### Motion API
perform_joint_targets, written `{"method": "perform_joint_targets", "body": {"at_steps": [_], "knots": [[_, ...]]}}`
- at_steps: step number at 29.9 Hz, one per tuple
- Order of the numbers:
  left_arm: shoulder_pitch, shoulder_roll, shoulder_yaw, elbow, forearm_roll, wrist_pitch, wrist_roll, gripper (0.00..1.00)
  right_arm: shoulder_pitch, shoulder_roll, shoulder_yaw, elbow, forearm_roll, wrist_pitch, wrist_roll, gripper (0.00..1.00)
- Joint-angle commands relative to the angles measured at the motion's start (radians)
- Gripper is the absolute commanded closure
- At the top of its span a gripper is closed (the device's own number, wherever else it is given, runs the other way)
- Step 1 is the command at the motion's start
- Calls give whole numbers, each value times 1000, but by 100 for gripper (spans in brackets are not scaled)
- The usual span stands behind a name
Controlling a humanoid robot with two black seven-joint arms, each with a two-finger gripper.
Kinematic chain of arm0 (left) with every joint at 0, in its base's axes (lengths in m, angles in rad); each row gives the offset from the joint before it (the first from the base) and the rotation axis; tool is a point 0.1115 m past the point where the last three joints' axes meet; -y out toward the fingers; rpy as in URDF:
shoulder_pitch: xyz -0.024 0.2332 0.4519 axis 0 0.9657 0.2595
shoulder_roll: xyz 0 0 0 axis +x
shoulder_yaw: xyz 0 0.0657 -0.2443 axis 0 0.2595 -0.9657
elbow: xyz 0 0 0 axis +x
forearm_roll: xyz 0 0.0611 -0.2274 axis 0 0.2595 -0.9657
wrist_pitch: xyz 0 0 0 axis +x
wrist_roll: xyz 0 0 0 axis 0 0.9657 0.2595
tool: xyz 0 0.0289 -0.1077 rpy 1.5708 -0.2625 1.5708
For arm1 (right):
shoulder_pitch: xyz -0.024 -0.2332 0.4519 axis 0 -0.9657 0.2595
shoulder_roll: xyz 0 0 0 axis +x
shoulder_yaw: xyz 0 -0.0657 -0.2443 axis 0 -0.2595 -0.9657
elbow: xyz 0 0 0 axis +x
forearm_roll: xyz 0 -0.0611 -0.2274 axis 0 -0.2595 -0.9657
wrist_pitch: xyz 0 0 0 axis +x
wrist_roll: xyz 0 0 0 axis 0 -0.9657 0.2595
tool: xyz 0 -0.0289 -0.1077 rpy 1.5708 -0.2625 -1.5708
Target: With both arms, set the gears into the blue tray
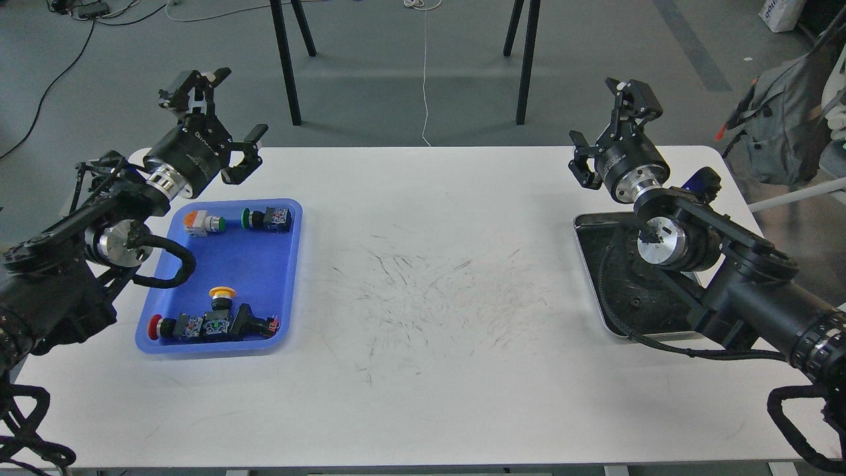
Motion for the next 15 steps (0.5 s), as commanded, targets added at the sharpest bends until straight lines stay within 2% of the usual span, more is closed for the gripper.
{"method": "perform_joint_targets", "body": {"at_steps": [1,15], "knots": [[0,-2,3,-1,11,7,-7,0,0,0,0,0,0,0,0,1],[-5,12,-20,2,-2,-10,-13,0,0,2,-3,0,0,0,0,1]]}}
